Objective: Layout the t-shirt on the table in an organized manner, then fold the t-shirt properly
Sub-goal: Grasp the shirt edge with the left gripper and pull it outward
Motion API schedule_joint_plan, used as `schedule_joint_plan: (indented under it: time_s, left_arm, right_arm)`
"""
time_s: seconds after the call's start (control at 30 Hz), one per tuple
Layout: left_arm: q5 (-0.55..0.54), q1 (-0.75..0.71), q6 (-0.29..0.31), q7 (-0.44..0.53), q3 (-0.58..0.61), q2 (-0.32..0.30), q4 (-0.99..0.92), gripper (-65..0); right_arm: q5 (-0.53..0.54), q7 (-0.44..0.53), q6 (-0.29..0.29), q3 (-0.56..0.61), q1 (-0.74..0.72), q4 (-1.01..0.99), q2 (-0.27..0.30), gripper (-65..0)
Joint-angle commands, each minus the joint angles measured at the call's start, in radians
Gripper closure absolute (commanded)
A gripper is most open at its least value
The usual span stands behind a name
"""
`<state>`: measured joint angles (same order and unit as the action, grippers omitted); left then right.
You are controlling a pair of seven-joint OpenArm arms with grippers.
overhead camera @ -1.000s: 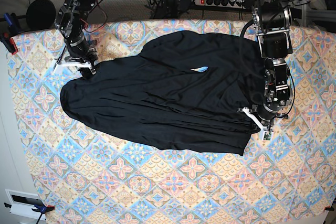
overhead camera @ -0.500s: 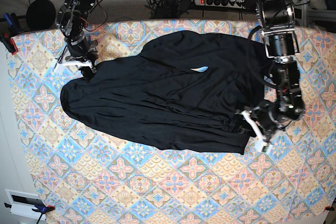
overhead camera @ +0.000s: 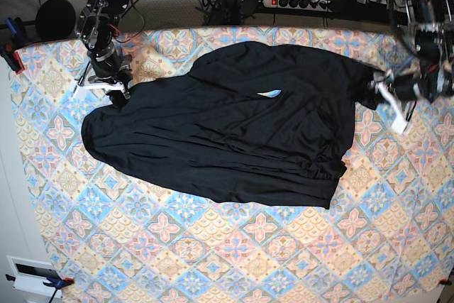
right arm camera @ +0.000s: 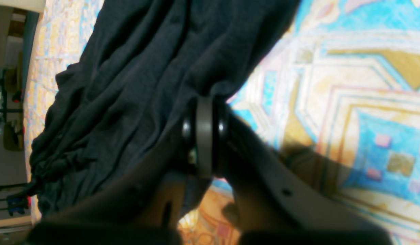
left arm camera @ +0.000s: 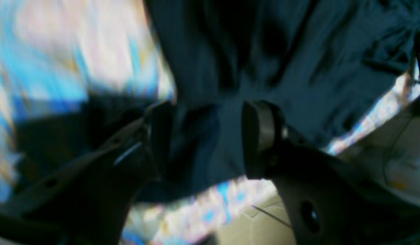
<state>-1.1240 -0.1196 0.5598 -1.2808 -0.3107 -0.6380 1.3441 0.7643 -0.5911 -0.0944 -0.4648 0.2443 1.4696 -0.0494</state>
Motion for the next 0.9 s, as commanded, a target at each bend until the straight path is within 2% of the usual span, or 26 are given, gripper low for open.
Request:
schedule_joint_plan:
  time_s: [0.0,0.13,0.23,0.4,0.5,0.67,0.87]
  left_arm:
    - [-0.041,-0.036,0.006,0.011,-0.037,-0.035,0.015,-31.4]
    - [-0.095,-0.191,0.009,0.008,-0.14,-0.035,0.018,-31.4]
    - [-0.179,-0.291,0.009,0.007,-0.207,-0.036,0.021,-31.4]
    - [-0.294,-0.395,0.009,0.005,-0.233,-0.042,0.021,-31.5]
    - [-0.294,-0.4,0.009,0.007,-0.23,-0.033,0.021,-31.5]
    - [-0.288,-0.348,0.009,0.008,-0.212,0.017,0.019,-31.5]
    - [-0.196,-0.295,0.007,0.008,-0.193,0.073,0.013,-31.5]
  right_arm:
    - [-0.07,-0.203,0.054,0.021,0.022,-0.036,-0.025,0.0]
    - [-0.07,-0.203,0.054,0.022,0.022,-0.036,-0.023,0.0]
    - [-0.07,-0.204,0.054,0.024,0.022,-0.036,-0.023,0.0]
    - [-0.07,-0.204,0.054,0.024,0.022,-0.036,-0.022,0.0]
    - [-0.07,-0.204,0.054,0.024,0.022,-0.036,-0.022,0.0]
    - [-0.07,-0.204,0.054,0.024,0.022,-0.037,-0.022,0.0]
    - [-0.07,-0.204,0.054,0.024,0.022,-0.037,-0.022,0.0]
